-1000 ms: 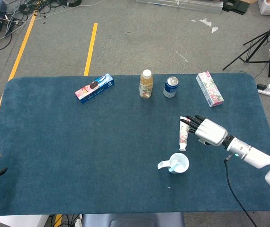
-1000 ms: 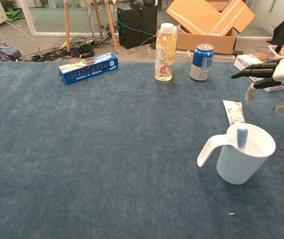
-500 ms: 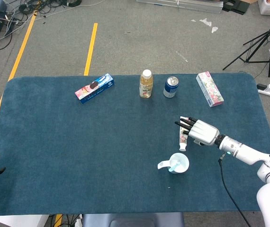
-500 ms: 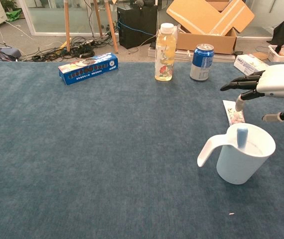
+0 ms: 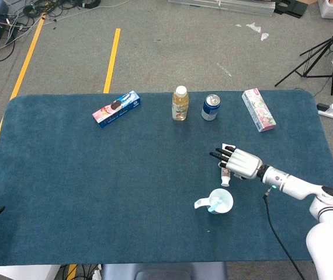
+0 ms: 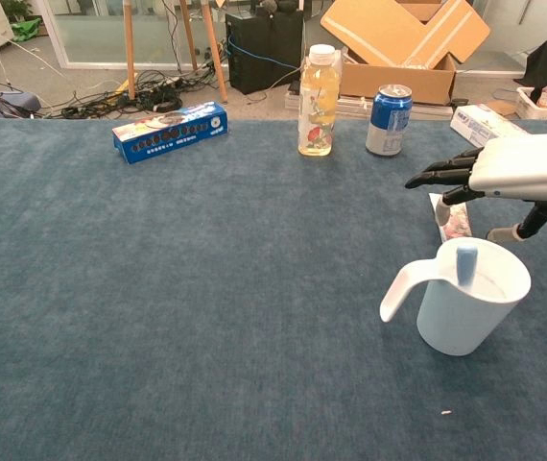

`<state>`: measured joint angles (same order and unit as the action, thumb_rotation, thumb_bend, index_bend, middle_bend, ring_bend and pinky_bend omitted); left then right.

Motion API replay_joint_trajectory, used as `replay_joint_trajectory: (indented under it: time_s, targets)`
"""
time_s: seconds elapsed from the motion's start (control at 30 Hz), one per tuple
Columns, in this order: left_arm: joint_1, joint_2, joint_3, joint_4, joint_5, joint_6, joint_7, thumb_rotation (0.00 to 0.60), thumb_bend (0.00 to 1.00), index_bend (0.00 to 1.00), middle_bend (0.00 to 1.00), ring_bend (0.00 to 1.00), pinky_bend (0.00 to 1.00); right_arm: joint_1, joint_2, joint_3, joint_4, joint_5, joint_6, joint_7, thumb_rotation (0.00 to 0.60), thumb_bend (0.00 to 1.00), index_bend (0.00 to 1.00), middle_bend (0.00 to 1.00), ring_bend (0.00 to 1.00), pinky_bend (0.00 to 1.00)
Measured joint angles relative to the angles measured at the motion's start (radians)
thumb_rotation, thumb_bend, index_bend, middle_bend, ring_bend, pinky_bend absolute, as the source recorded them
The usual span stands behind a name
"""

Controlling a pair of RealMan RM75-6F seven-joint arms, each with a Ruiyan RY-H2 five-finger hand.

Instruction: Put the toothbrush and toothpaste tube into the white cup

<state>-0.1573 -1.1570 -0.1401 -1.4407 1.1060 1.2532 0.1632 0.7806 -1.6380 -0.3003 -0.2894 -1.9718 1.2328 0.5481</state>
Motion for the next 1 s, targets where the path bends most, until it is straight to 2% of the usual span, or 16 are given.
replay_joint_trajectory:
  time_s: [0.53,1.0]
  targets:
    - [0.003,0.005,0.0,0.0,-0.004,0.003,-0.007,0.6,0.0,0.47,0.25,0.25,0.31,0.015,-0.021,-0.039,0.011,-0.002,-0.035,0.001,0.6,0.26,0.35,0.0,0.0,0.17]
    - [0.005,0.009,0.001,-0.003,-0.001,0.008,-0.012,0.6,0.0,0.47,0.25,0.25,0.31,0.019,-0.047,-0.048,0.026,0.009,-0.056,-0.009,0.6,0.26,0.34,0.0,0.0,0.16]
